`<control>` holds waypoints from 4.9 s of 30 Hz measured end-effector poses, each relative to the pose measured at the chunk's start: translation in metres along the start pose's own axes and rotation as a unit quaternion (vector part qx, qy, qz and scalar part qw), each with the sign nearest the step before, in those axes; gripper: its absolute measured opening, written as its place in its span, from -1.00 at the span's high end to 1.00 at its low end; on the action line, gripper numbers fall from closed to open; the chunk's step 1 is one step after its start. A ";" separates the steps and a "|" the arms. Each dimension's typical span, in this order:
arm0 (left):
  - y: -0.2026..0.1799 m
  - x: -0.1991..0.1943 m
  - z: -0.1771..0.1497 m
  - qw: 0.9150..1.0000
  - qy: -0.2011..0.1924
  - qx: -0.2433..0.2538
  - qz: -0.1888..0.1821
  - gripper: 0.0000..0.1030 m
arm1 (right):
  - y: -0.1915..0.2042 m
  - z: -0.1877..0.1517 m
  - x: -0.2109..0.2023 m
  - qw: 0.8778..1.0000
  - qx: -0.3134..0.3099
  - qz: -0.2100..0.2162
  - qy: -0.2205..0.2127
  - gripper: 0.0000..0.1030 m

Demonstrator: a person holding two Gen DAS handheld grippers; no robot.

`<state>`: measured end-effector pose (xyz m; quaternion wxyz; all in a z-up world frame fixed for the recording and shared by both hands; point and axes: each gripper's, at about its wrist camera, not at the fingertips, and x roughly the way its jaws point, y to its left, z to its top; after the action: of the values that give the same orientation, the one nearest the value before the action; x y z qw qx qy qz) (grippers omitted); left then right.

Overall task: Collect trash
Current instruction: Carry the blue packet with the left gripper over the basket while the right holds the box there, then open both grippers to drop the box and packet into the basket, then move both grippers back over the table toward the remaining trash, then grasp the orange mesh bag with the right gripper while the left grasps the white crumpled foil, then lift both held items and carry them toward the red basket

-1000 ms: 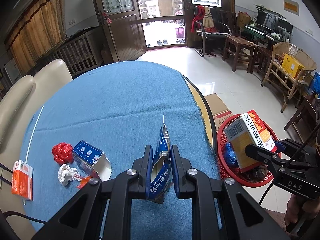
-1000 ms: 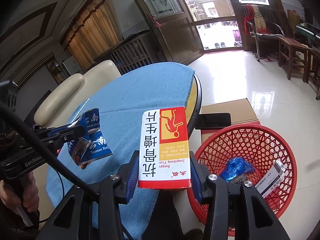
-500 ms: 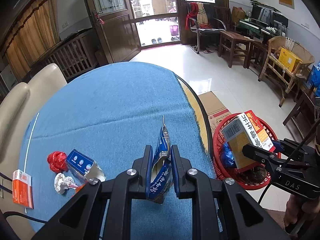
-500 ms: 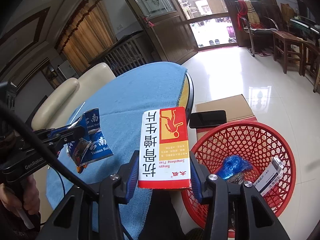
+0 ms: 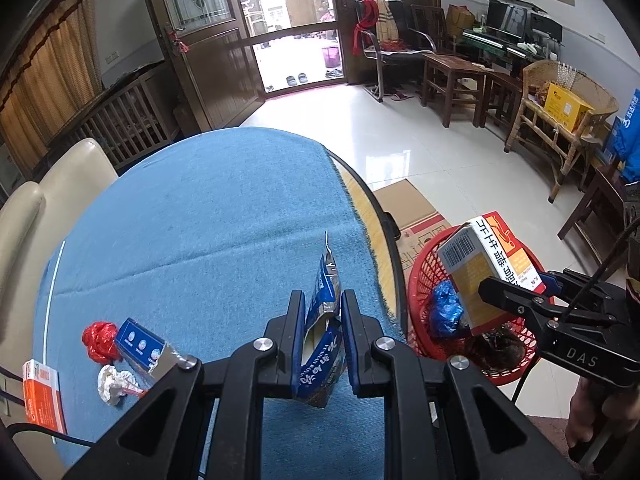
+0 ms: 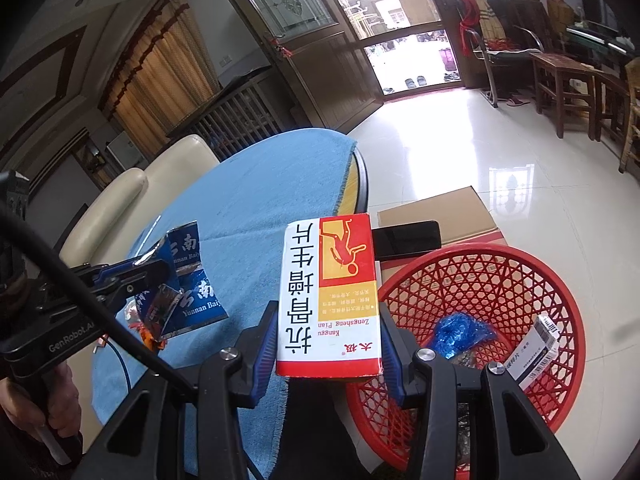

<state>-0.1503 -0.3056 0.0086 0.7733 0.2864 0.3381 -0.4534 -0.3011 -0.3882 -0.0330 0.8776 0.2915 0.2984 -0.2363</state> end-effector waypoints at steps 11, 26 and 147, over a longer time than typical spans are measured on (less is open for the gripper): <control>-0.035 0.003 0.013 0.998 -0.005 0.030 -0.063 0.64 | -0.046 0.000 -0.019 0.998 0.043 -0.044 -0.018 0.06; -0.075 0.024 0.024 0.983 0.016 0.045 -0.177 0.63 | -0.089 -0.012 -0.036 0.993 0.093 -0.073 -0.018 0.06; 0.178 -0.019 -0.113 0.975 0.031 -0.216 0.037 0.47 | 0.149 -0.014 0.094 0.979 -0.145 0.116 0.088 0.33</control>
<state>-0.0274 -0.1355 -0.0213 0.8224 0.1388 0.4406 -0.3319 -0.1523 -0.2950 -0.0487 0.9024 0.2136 0.3692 -0.0605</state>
